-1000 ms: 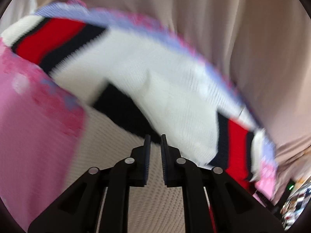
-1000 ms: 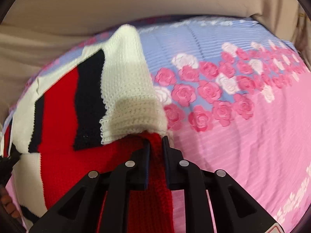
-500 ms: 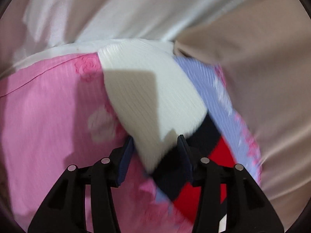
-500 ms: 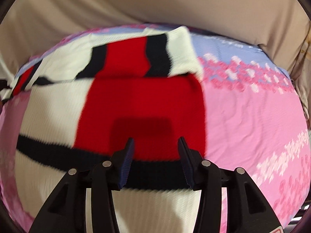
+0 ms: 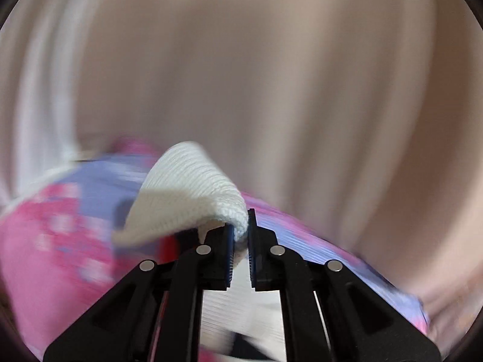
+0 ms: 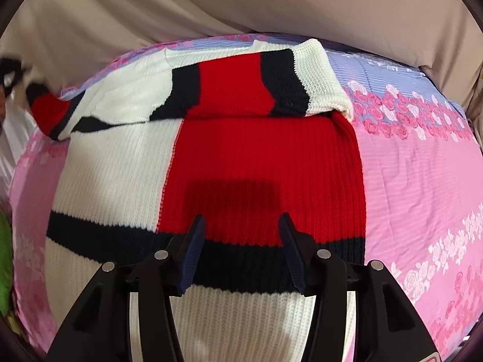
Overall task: Fold small clothes
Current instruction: 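Grasp the other striped sleeve cuff with the left tool, then fold the held sleeve across the sweater body with the left tool, then release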
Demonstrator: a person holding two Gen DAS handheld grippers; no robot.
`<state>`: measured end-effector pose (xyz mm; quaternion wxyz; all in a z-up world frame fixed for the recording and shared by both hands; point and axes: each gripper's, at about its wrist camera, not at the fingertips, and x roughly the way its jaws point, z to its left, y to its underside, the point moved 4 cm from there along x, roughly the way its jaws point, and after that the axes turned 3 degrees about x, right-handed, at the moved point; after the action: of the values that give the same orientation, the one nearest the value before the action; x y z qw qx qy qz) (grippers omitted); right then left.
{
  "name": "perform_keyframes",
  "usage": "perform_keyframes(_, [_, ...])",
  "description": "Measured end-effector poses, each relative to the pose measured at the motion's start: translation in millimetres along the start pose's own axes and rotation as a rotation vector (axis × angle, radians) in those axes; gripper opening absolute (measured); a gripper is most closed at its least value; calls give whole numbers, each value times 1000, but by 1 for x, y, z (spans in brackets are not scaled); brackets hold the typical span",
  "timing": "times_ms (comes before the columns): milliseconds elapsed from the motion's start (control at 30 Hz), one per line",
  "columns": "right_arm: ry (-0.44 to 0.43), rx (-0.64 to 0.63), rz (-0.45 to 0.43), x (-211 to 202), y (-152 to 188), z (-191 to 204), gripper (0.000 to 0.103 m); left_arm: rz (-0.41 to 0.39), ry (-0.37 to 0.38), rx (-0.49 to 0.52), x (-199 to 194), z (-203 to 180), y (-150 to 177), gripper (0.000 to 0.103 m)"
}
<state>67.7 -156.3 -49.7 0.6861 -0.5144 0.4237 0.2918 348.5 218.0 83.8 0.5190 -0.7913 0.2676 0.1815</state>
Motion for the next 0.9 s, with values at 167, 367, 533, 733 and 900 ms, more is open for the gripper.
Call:
perform_keyframes(167, [-9,58,-30,-5,-11,-22,51,217,216,91,29,-148,108,11])
perform_keyframes(367, [22,112,-25,0,-20,-63,57,511,209,-70,74,-153,237,25])
perform_keyframes(533, [-18,115,-75,0,-55,-75,61,365,120,-273,41,-82,218,43])
perform_keyframes(733, [-123,141,-72,50,-130,-58,64,317,5,-435,43,-11,187,44])
perform_keyframes(900, [-117,245,6,101,-150,-57,62,254,-31,-554,32,26,181,43])
